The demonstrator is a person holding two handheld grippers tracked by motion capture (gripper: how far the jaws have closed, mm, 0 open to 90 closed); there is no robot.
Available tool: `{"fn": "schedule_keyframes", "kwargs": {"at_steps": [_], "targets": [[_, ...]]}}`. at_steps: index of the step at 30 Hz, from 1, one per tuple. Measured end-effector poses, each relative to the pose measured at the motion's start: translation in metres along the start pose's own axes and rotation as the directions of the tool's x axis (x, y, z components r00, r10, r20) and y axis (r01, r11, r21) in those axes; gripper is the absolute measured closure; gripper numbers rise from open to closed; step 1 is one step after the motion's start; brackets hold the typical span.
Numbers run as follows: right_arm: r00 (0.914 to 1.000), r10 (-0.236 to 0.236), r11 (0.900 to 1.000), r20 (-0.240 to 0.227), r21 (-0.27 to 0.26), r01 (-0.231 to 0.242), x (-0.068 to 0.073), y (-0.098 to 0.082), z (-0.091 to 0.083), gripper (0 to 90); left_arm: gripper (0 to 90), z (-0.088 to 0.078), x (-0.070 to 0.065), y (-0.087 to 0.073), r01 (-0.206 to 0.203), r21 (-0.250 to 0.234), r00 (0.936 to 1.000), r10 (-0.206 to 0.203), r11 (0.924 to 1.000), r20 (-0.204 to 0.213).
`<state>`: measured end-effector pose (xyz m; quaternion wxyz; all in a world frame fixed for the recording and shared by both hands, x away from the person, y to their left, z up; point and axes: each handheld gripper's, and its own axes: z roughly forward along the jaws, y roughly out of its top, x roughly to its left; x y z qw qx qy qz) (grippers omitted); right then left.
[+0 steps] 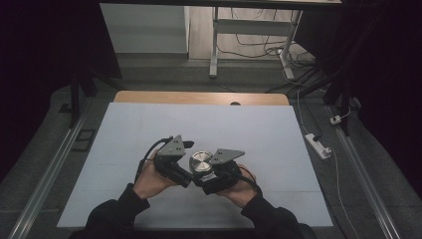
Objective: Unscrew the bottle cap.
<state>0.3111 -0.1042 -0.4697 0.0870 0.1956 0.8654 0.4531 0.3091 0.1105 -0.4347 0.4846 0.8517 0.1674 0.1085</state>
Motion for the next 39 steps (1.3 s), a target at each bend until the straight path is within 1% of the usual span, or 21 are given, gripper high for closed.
{"fn": "schedule_keyframes", "kwargs": {"at_steps": [2, 3, 5, 6, 7, 11, 13, 14, 15, 17, 19, 20, 21, 22, 24, 27, 28, 30, 32, 35, 39], "targets": [[0.9993, -0.010, 1.000, -0.036, 0.004, 0.010, 0.000, 0.000, 0.000, 15.1, 0.0, -0.005, 0.004, -0.003, -0.021, -0.005, 0.9985, 0.022, 0.9998, 0.051], [0.9985, -0.029, 1.000, -0.047, 0.004, 0.029, 0.000, -0.001, 0.000, 15.1, 0.0, -0.006, 0.006, -0.004, -0.026, -0.008, 0.9968, 0.026, 0.9996, 0.076], [0.9963, -0.047, 0.999, -0.071, 0.007, 0.048, 0.002, -0.001, 0.000, 15.1, 0.0, -0.008, 0.008, -0.006, -0.030, -0.026, 0.9900, 0.033, 0.9992, 0.137], [0.9953, -0.051, 0.999, -0.082, 0.006, 0.051, 0.003, -0.001, 0.000, 15.1, 0.0, -0.008, 0.008, -0.007, -0.032, -0.032, 0.9874, 0.036, 0.9990, 0.154], [0.9944, -0.054, 0.999, -0.091, 0.005, 0.054, 0.003, -0.001, 0.001, 15.1, 0.1, -0.008, 0.008, -0.007, -0.035, -0.033, 0.9836, 0.041, 0.9988, 0.176], [0.9889, -0.077, 0.997, -0.127, 0.003, 0.078, 0.005, -0.001, 0.002, 15.1, 1.8, -0.008, 0.007, -0.008, -0.079, -0.030, 0.9614, 0.084, 0.9964, 0.262], [0.9841, -0.089, 0.996, -0.153, 0.001, 0.091, 0.006, -0.001, 0.001, 15.1, 3.2, -0.007, 0.005, -0.008, -0.106, -0.020, 0.9539, 0.107, 0.9941, 0.280], [0.9807, -0.099, 0.995, -0.169, 0.001, 0.101, 0.006, -0.001, 0.001, 15.1, 3.8, -0.006, 0.005, -0.008, -0.120, -0.017, 0.9478, 0.119, 0.9927, 0.296], [0.9788, -0.101, 0.995, -0.178, 0.000, 0.102, 0.008, 0.000, 0.001, 15.1, 4.6, -0.006, 0.004, -0.008, -0.131, -0.018, 0.9447, 0.130, 0.9912, 0.301], [0.9721, -0.120, 0.992, -0.201, 0.000, 0.123, 0.010, 0.000, 0.001, 15.1, 7.2, -0.005, 0.003, -0.008, -0.146, -0.015, 0.9435, 0.144, 0.9891, 0.298], [0.9659, -0.134, 0.990, -0.221, 0.003, 0.139, 0.013, 0.000, 0.002, 15.1, 12.3, -0.004, 0.003, -0.009, -0.159, -0.020, 0.9380, 0.157, 0.9871, 0.309], [0.9646, -0.140, 0.989, -0.224, 0.005, 0.144, 0.014, 0.000, 0.002, 15.1, 15.3, -0.004, 0.003, -0.010, -0.160, -0.027, 0.9330, 0.160, 0.9867, 0.322], [0.9646, -0.141, 0.989, -0.223, 0.005, 0.146, 0.015, 0.001, 0.003, 15.1, 19.0, -0.004, 0.002, -0.010, -0.163, -0.031, 0.9347, 0.165, 0.9861, 0.315], [0.9653, -0.144, 0.989, -0.218, 0.004, 0.149, 0.014, 0.001, 0.003, 15.1, 19.1, -0.004, 0.001, -0.010, -0.160, -0.029, 0.9407, 0.161, 0.9867, 0.298], [0.9723, -0.135, 0.990, -0.191, 0.006, 0.138, 0.013, 0.001, 0.003, 15.1, 19.4, -0.003, 0.000, -0.008, -0.141, -0.020, 0.9568, 0.141, 0.9899, 0.254], [0.9870, -0.092, 0.996, -0.132, 0.007, 0.094, 0.010, 0.002, 0.003, 15.1, 19.5, 0.002, -0.003, -0.005, -0.084, -0.013, 0.9813, 0.085, 0.9964, 0.172], [0.9910, -0.078, 0.997, -0.109, 0.008, 0.079, 0.009, 0.002, 0.003, 15.1, 19.5, 0.004, -0.005, -0.004, -0.066, -0.009, 0.9880, 0.066, 0.9978, 0.139], [0.9961, -0.061, 0.998, -0.064, 0.012, 0.062, 0.006, 0.001, 0.003, 15.1, 19.5, 0.008, -0.009, -0.002, -0.038, -0.001, 0.9966, 0.038, 0.9993, 0.073], [0.9988, -0.044, 0.999, -0.021, 0.017, 0.044, 0.005, 0.000, 0.003, 15.1, 19.6, 0.013, -0.015, 0.000, -0.011, 0.009, 0.9999, 0.011, 0.9999, 0.006], [0.9986, -0.033, 0.999, 0.040, 0.027, 0.032, 0.006, 0.000, 0.005, 15.1, 19.8, 0.018, -0.020, 0.001, 0.025, 0.008, 0.9979, -0.025, 0.9996, -0.059], [0.9982, -0.005, 1.000, 0.061, 0.025, 0.003, 0.004, -0.001, 0.005, 15.1, 19.9, 0.020, -0.022, 0.002, 0.047, 0.002, 0.9943, -0.046, 0.9989, -0.096]]}}
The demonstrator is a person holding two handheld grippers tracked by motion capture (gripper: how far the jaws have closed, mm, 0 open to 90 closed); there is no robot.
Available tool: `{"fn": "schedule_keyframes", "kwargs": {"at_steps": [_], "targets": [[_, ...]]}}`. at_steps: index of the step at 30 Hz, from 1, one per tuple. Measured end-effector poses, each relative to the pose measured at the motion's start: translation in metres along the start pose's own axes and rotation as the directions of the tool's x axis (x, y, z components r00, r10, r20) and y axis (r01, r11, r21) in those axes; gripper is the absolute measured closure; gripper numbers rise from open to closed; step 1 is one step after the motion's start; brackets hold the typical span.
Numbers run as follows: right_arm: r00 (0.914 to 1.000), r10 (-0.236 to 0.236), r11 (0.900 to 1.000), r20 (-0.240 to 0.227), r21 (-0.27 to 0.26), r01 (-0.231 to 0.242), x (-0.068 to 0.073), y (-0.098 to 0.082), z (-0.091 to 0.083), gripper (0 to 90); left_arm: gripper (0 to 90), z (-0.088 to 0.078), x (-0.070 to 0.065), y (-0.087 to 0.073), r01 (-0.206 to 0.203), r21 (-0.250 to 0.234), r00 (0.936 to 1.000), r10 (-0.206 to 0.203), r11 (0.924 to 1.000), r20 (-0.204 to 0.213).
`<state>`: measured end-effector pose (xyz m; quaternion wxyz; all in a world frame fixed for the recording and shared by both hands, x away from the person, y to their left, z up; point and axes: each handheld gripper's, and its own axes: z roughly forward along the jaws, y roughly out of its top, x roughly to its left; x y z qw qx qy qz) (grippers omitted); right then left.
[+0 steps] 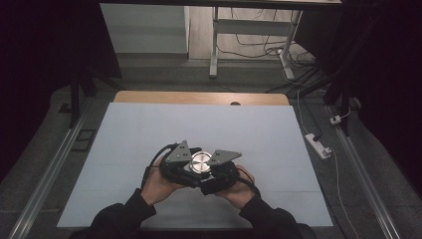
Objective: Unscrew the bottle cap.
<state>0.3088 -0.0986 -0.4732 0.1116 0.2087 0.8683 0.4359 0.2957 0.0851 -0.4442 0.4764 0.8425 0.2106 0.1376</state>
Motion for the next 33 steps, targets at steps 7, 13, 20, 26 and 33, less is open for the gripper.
{"fn": "schedule_keyframes", "kwargs": {"at_steps": [7, 13, 20, 26, 33], "targets": [[1.0000, 0.006, 1.000, -0.005, -0.007, -0.006, 0.000, 0.000, 0.001, 15.1, 20.1, -0.003, 0.000, 0.002, -0.003, -0.006, 0.9999, 0.003, 1.0000, -0.011], [0.9999, 0.005, 1.000, -0.010, -0.013, -0.005, -0.002, -0.001, 0.001, 15.1, 20.1, -0.007, 0.002, 0.004, 0.008, -0.015, 1.0000, -0.008, 0.9998, 0.005], [0.9999, 0.008, 1.000, -0.013, -0.012, -0.008, -0.002, -0.001, 0.001, 15.1, 20.1, -0.012, 0.003, 0.006, 0.009, -0.025, 0.9999, -0.009, 0.9996, 0.011], [0.9999, 0.011, 1.000, -0.013, -0.006, -0.011, -0.004, -0.002, 0.001, 15.1, 20.1, -0.020, 0.004, 0.009, 0.011, -0.030, 0.9999, -0.010, 0.9995, 0.013], [0.9999, 0.010, 1.000, 0.002, -0.005, -0.010, -0.009, -0.003, -0.001, 15.1, 20.1, -0.032, 0.007, 0.011, 0.013, -0.041, 0.9998, -0.012, 0.9991, 0.017]]}}
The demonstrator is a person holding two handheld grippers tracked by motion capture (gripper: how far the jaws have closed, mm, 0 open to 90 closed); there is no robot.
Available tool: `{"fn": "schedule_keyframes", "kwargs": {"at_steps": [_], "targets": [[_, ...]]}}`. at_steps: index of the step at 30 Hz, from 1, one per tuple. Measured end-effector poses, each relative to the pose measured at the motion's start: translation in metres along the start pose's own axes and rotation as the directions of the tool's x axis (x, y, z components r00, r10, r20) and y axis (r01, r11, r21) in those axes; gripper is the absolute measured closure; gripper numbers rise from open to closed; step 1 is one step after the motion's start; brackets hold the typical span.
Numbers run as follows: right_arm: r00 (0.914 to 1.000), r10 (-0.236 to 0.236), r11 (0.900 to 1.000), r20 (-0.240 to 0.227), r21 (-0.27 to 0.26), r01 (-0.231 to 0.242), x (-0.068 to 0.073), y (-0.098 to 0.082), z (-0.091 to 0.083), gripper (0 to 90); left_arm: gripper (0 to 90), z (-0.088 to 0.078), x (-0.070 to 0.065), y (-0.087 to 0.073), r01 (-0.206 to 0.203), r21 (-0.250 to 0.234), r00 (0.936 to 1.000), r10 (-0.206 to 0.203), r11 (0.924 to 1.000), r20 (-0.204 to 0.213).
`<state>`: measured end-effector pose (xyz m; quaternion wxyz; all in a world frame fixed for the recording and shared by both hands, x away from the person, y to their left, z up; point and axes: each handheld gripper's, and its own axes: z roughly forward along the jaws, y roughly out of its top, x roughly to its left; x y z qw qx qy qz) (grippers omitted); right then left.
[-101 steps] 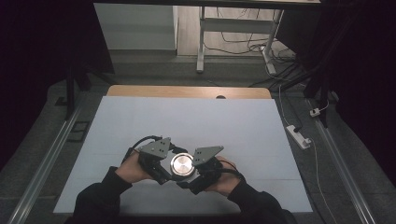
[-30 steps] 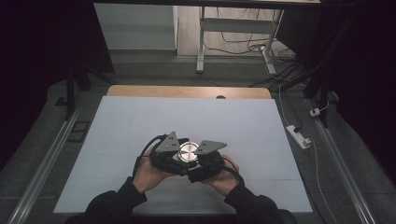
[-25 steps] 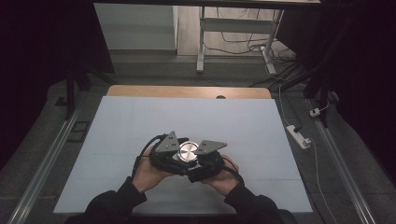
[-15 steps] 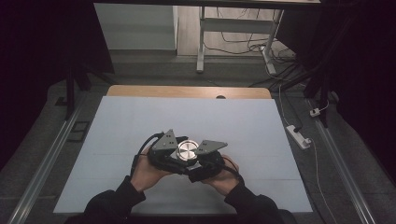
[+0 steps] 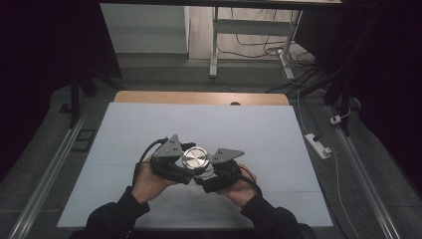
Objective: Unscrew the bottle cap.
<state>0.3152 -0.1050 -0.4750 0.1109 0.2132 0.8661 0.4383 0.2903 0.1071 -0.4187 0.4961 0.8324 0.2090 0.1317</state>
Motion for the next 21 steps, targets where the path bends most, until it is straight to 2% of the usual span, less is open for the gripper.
{"fn": "schedule_keyframes", "kwargs": {"at_steps": [8, 21], "targets": [[0.9997, 0.007, 1.000, 0.022, -0.006, -0.007, -0.009, -0.002, -0.003, 15.1, 20.1, -0.007, 0.002, -0.003, 0.009, -0.004, 0.9999, -0.009, 1.0000, 0.009], [0.9990, 0.008, 1.000, 0.044, -0.011, -0.008, -0.019, -0.003, -0.007, 15.1, 20.1, -0.011, 0.000, -0.012, 0.020, -0.010, 0.9987, -0.020, 0.9997, 0.046]]}}
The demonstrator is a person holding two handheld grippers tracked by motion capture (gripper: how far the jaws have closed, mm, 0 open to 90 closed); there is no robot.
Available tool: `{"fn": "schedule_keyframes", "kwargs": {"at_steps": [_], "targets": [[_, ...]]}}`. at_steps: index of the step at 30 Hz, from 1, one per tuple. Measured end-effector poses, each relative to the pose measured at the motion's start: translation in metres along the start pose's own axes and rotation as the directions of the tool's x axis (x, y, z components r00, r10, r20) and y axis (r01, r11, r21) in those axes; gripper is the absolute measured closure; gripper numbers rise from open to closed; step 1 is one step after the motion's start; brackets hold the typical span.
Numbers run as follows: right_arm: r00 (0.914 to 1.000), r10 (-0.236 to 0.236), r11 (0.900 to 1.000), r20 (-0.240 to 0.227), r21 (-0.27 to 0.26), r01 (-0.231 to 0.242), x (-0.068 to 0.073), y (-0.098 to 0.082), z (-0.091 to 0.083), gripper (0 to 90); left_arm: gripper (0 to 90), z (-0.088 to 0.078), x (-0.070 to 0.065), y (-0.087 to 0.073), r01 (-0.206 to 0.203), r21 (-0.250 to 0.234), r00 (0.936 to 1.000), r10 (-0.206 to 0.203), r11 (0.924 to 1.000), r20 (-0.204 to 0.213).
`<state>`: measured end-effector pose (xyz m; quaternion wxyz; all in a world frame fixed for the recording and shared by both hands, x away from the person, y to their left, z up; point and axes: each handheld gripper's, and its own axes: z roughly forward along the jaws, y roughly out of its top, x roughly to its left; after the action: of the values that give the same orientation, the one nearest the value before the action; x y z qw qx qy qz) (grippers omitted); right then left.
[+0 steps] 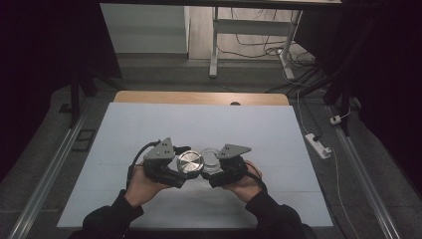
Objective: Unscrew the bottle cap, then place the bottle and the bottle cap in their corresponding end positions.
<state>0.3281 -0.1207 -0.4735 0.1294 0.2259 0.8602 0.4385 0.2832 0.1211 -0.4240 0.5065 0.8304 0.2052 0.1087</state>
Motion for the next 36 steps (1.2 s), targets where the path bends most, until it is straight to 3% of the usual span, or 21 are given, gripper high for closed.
{"fn": "schedule_keyframes", "kwargs": {"at_steps": [15, 36], "targets": [[0.9996, 0.013, 1.000, 0.025, -0.003, -0.013, -0.009, -0.001, -0.002, 15.1, 20.1, -0.002, -0.002, -0.015, -0.002, 0.005, 0.9989, 0.002, 1.0000, 0.048], [0.9986, 0.025, 0.999, 0.046, -0.030, -0.024, -0.022, 0.007, -0.006, 15.1, 20.1, 0.011, -0.016, -0.032, -0.002, 0.020, 0.9956, 0.000, 0.9998, 0.093]]}}
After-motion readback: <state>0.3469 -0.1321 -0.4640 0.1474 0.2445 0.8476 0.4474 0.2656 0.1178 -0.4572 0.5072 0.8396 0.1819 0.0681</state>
